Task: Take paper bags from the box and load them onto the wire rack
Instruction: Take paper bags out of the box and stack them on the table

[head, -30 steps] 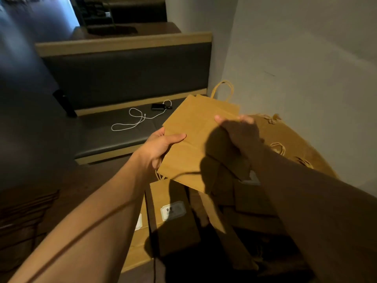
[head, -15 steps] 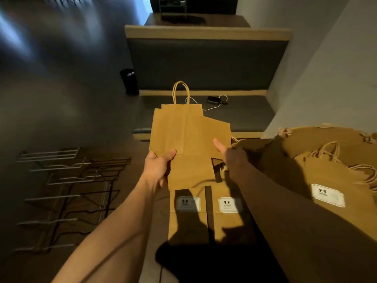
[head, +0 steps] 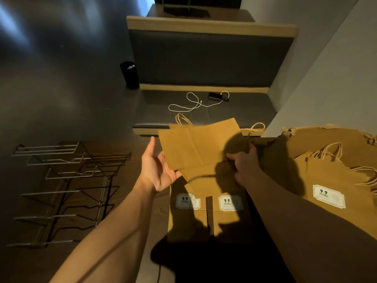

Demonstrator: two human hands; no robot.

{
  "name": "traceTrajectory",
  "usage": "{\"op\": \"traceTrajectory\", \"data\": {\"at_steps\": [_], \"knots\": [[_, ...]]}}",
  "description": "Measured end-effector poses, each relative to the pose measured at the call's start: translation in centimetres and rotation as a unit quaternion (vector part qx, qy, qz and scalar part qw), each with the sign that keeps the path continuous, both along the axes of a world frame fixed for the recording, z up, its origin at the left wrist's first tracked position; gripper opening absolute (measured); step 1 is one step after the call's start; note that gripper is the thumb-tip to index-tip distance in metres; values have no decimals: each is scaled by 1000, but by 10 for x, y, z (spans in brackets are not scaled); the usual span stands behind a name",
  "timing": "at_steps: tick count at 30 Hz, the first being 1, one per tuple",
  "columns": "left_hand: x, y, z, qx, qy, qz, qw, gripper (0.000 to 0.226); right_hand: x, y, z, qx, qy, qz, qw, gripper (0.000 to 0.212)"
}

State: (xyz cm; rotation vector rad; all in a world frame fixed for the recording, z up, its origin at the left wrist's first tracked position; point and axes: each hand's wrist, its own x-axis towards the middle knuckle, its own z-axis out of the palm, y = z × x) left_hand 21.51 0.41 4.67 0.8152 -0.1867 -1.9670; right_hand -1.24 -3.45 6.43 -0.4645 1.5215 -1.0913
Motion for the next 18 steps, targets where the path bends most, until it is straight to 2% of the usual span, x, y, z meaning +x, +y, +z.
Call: {"op": "traceTrajectory", "data": {"at_steps": [2, 6, 8, 9, 11, 13, 14, 15, 16, 18], "knots": [[-4, -1, 1, 0, 22, -35, 999, 86, -11, 1, 0, 2, 13, 34, 999, 88], [1, -4, -3, -23, 8, -124, 992, 84, -38, 1, 3, 7, 42, 132, 990, 89], [7, -6, -3, -16, 31, -128, 991, 94, -48, 1, 3, 11, 38, 153, 987, 89], [6, -7, 0, 0, 13, -131, 991, 93, -50, 0, 2, 11, 31, 168, 985, 88], [-3, -12, 6, 34, -86, -183, 979, 72, -51, 0, 0, 10, 18, 204, 979, 89], [-20, -11, 13, 39, -227, -282, 932, 38, -45, -1, 0, 5, 38, 214, 976, 92], [-28, -9, 12, 30, -284, -294, 912, 22, -40, -1, 0, -3, 46, 204, 978, 93], [-33, -7, 9, 16, -316, -275, 908, 13, -36, 0, -1, -7, 57, 185, 981, 95], [-36, -5, 5, 5, -336, -246, 909, 9, -34, 0, -5, -6, 68, 169, 983, 99], [-37, 0, -2, -14, -362, -196, 911, 24, -35, -2, -16, 12, 61, 165, 984, 111]]}}
